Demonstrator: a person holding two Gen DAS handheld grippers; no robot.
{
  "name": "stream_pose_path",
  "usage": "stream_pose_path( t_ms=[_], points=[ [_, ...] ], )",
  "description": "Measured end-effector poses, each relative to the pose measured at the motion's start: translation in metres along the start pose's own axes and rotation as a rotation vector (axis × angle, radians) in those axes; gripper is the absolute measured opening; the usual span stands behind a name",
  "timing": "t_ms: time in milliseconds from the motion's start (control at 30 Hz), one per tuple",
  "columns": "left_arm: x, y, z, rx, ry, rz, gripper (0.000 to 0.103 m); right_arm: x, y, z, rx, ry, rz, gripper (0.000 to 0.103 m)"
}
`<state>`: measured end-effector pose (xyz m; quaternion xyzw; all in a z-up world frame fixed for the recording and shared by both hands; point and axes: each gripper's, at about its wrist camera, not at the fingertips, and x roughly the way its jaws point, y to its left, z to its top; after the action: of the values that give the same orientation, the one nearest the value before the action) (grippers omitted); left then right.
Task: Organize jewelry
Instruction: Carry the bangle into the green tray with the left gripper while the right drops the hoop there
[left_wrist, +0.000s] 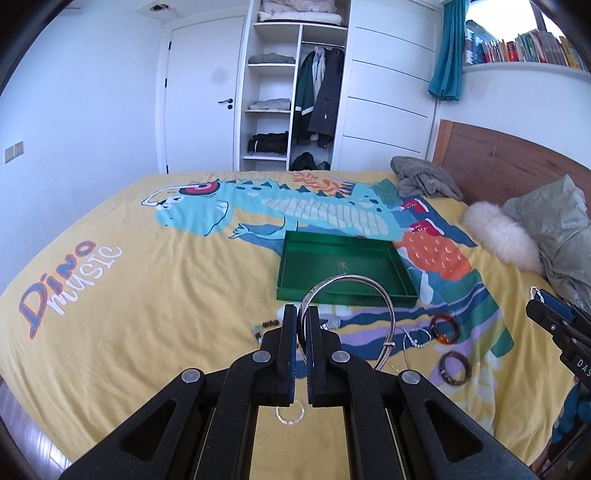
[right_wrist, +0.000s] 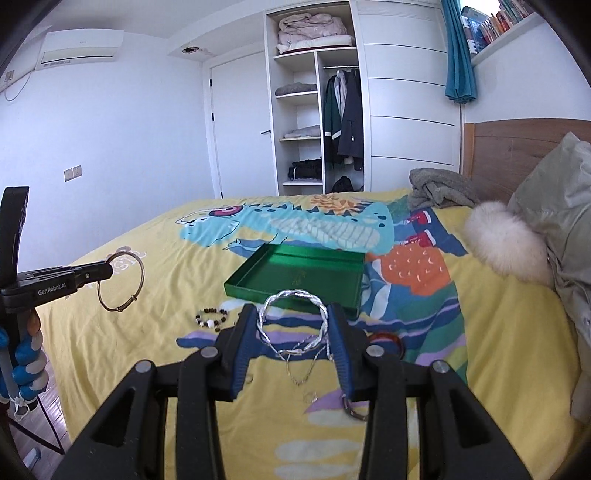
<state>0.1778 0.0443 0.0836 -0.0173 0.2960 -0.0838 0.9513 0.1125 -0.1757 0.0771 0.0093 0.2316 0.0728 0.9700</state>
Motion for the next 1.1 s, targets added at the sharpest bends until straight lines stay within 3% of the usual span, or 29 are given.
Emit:
stream_pose_path(
  t_ms=[233,367,600,767,1100],
  points=[
    [0.078,0.000,0.051,0.015,0.015,0.033,0.004,0.081,-0.018,0.059,-0.010,-0.009,-0.027,0.037],
    [0.139,-0.006,0.067,0.039,0.037,0.047,0.004,0.144,-0.030,0.071,-0.012,0.019,-0.049,0.037],
    [0.249,-0.015,0.068,0.045,0.120,0.036,0.004,0.256,-0.059,0.045,0.018,0.126,-0.057,0.037],
    [0.311,-0.023,0.056,0.052,0.186,0.036,0.004,0.314,-0.072,0.017,0.042,0.212,-0.064,0.037],
    [0.382,-0.019,0.030,0.051,0.306,0.101,0.004,0.381,-0.072,-0.011,0.002,0.373,-0.079,0.037]
  ],
)
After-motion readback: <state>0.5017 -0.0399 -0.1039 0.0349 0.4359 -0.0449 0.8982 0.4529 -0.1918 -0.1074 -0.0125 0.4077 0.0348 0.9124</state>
